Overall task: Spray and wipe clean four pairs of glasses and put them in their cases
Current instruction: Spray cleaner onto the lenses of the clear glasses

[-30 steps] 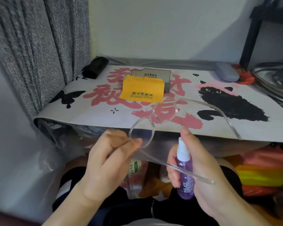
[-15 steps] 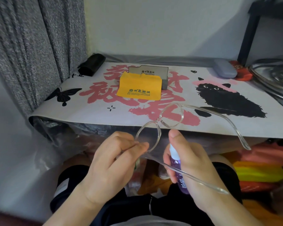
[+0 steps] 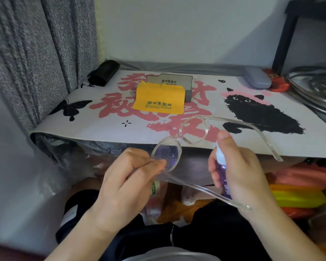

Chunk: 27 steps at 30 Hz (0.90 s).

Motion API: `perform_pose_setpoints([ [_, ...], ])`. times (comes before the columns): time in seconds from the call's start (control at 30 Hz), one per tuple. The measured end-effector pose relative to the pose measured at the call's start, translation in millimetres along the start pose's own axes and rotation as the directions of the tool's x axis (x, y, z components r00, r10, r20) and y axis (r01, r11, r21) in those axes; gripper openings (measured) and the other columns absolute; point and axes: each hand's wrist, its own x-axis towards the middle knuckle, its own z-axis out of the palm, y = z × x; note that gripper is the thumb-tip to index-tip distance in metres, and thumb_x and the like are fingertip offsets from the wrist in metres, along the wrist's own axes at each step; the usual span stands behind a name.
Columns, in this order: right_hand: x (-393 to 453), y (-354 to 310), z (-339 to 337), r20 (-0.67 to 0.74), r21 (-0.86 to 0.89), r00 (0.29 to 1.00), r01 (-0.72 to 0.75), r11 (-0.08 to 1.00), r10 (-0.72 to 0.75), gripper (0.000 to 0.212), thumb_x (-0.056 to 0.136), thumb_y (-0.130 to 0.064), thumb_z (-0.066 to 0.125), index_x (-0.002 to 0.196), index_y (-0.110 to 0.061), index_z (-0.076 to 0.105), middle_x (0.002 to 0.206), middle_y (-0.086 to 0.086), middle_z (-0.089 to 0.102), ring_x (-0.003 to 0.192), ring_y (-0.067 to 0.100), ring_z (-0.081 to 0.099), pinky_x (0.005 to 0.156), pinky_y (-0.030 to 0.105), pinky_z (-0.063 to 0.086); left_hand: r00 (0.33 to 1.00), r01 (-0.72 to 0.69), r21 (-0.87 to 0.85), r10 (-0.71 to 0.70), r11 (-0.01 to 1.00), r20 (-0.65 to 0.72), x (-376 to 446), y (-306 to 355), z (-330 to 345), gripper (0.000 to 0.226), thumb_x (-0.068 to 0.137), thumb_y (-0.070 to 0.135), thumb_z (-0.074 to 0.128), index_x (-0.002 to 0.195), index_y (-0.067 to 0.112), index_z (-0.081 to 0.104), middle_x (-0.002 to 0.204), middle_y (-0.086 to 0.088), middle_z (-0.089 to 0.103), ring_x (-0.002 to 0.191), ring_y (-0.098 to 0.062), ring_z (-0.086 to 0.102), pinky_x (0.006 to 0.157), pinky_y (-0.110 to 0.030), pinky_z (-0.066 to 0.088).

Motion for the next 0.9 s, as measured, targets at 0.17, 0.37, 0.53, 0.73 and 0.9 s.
perform_pose_setpoints([
  [0.17,10.4,1.1,-12.2,-0.096,-0.082,0.995,-0.007,0.997,-0.001,0.071,0.075,-0.071,0.037,0.058,-0.004,0.056,0.046,0.009,0.048,0.042,0.019,0.045,0.053,0.034,0.039,1.000,0.020,-0.010,-0.020,1.000,0.004,1.0,1.7,0.4,0.017,0.094,-0.003,0.064,0.111,0.002,0.063,0.093,-0.006,0.054,0.080,-0.029,0.060,0.065,-0.036,0.047],
  [0.37,12.0,5.8,-14.0,-0.101,-0.124,0.994,0.028,0.992,-0.041,0.069,0.077,-0.068,0.034,0.054,-0.006,0.054,0.043,0.008,0.047,0.042,0.017,0.044,0.057,0.034,0.038,0.999,0.033,-0.016,-0.033,0.999,0.011,0.9,3.0,0.3,0.014,0.096,-0.001,0.062,0.110,0.002,0.063,0.087,-0.011,0.057,0.076,-0.030,0.059,0.062,-0.037,0.047],
  [0.53,10.7,6.3,-15.9,-0.107,-0.070,0.993,0.042,0.997,-0.050,0.071,0.076,-0.070,0.036,0.056,-0.003,0.054,0.046,0.012,0.046,0.040,0.018,0.041,0.046,0.027,0.036,0.999,0.049,-0.002,-0.049,0.999,-0.023,5.5,5.2,-0.8,0.021,0.091,-0.008,0.063,0.108,0.003,0.064,0.093,-0.003,0.053,0.086,-0.019,0.058,0.075,-0.025,0.048],
  [0.73,4.0,6.2,-14.4,-0.053,-0.026,0.990,0.127,0.992,-0.129,0.080,0.078,-0.078,0.033,0.058,-0.002,0.053,0.055,0.027,0.044,0.045,0.018,0.041,0.042,0.020,0.032,0.764,0.612,-0.249,-0.643,0.751,-0.060,30.5,15.5,-9.4,0.013,0.094,0.014,0.068,0.090,0.026,0.069,0.085,0.004,0.068,0.084,-0.007,0.064,0.080,-0.016,0.046],
  [0.9,-11.8,8.0,-1.3,0.031,0.008,0.961,0.275,0.961,-0.275,0.075,0.084,-0.076,0.036,0.059,-0.009,0.057,0.056,0.019,0.052,0.049,0.018,0.050,0.047,0.022,0.037,0.259,0.661,-0.732,-0.864,-0.167,0.431,50.8,10.9,-24.2,0.011,0.089,0.003,0.059,0.086,0.010,0.067,0.081,-0.001,0.062,0.069,-0.013,0.057,0.071,-0.024,0.053],
])
